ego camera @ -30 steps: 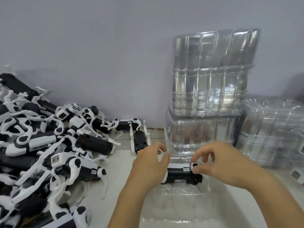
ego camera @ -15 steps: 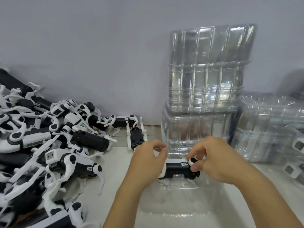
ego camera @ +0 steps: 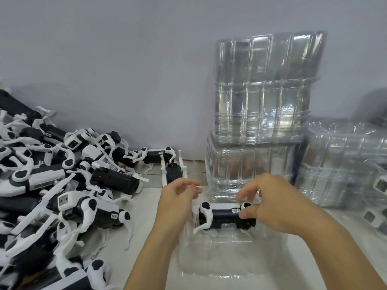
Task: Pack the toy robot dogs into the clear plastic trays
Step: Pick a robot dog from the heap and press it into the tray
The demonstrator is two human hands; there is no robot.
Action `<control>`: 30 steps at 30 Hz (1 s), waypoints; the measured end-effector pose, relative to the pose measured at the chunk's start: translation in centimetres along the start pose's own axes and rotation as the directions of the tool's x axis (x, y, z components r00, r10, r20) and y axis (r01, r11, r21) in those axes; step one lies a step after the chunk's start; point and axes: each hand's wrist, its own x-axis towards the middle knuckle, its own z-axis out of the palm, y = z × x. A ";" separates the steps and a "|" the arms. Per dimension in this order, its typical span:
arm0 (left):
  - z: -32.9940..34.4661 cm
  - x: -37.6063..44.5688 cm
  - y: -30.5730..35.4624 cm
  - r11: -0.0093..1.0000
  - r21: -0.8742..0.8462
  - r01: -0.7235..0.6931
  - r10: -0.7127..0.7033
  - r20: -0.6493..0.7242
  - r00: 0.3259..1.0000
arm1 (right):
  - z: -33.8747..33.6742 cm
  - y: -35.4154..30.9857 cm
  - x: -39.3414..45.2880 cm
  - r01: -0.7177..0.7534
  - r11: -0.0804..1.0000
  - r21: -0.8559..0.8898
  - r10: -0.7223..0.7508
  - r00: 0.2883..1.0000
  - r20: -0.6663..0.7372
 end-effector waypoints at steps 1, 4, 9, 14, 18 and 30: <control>0.0 0.0 0.0 1.000 -0.001 0.001 -0.001 -0.005 1.000 | 0.2 -0.2 0.1 0.026 1.000 0.007 -0.026 0.999 -0.024; 0.1 0.1 0.0 1.000 -0.002 -0.008 0.008 -0.013 1.000 | 1.6 -1.8 0.4 0.138 0.989 0.060 -0.135 0.989 -0.055; 0.1 0.1 0.0 1.000 0.006 -0.019 0.019 -0.001 1.000 | 4.2 -3.9 0.4 0.203 0.973 0.106 -0.209 0.976 0.056; 0.3 0.0 -0.1 1.000 0.012 -0.029 0.029 -0.010 1.000 | 4.2 -3.5 0.9 0.175 0.980 0.095 -0.181 0.982 0.059; 0.3 -0.1 0.0 0.999 0.023 -0.033 0.033 -0.008 0.999 | 4.7 -3.7 0.8 0.154 0.981 0.121 -0.155 0.988 0.001; 0.0 -0.3 0.8 0.939 0.263 -0.223 0.199 0.115 0.973 | 1.7 -0.2 1.0 0.094 0.994 0.052 -0.089 0.990 -0.106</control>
